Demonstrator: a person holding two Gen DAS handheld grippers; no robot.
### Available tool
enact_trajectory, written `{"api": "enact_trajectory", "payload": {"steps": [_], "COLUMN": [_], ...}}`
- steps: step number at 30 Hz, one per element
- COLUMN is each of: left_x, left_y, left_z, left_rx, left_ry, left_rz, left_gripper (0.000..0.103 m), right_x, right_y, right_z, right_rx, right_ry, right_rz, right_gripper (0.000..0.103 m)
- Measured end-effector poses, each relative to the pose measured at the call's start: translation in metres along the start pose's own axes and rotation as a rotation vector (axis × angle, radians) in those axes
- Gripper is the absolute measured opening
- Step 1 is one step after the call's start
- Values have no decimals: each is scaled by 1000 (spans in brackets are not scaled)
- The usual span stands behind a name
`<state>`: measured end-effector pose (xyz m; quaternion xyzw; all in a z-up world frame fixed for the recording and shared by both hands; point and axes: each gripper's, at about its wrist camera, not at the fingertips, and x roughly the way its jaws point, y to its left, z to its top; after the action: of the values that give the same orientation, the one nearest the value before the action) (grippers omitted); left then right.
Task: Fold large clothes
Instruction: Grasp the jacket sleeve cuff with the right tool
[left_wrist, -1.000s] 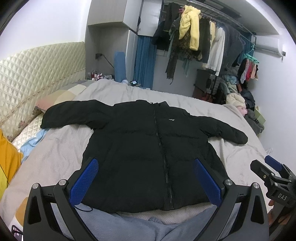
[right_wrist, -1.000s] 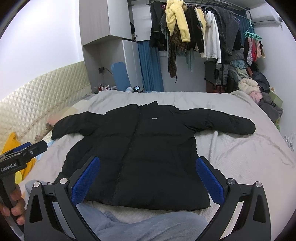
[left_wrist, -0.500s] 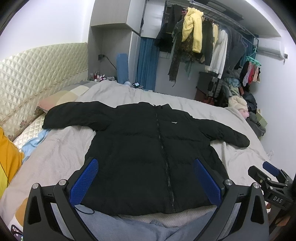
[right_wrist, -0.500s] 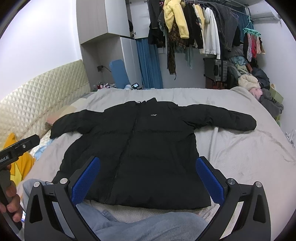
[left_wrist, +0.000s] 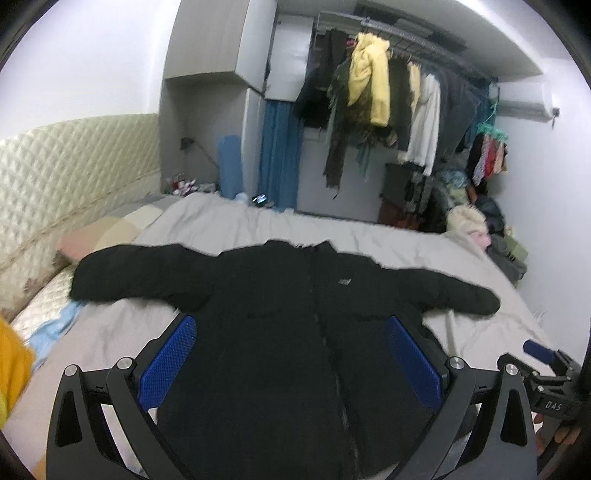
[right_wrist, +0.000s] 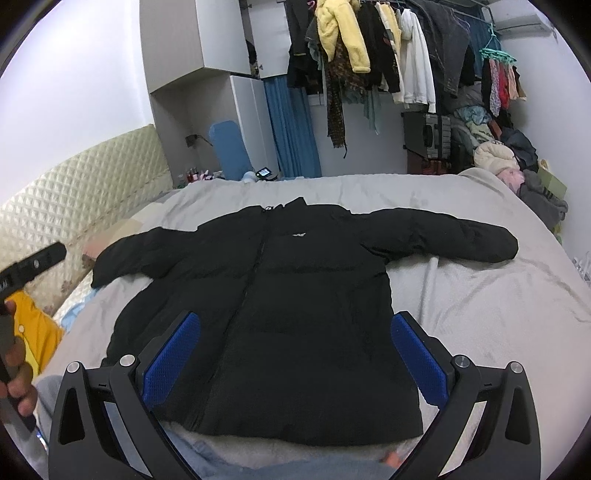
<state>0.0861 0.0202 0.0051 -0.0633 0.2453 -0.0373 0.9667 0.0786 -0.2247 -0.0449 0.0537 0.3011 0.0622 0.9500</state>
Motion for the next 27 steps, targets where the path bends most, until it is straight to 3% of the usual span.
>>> {"api": "enact_trajectory", "payload": {"steps": [5,9,13,16,21,27], "left_x": [48,92,112,124,136,149], "left_y": [19,37,51,58,66,70], "left_z": [9,1,-11,-22,-41,-53], "left_rx": [-2,-16,-57,-69,-96,-131], "left_ry": [-42,15,39,52,81,111], "left_rz": [19,56,54,58,54,57], "left_gripper": [103,103,103,103,103,103], "right_x": [11,26,40,56,90,142], "right_y": [-11,-31,-58,-93,-160,-245], "right_z": [16,30,46,59,73,66], "right_rx": [16,62,93,150,258,380], "right_ry": [-28,-43,-79,-109,-107,-89], "right_rz": [-1,-13,-58,-117,-144,-191], "right_gripper": [103,103,103,103,103,103]}}
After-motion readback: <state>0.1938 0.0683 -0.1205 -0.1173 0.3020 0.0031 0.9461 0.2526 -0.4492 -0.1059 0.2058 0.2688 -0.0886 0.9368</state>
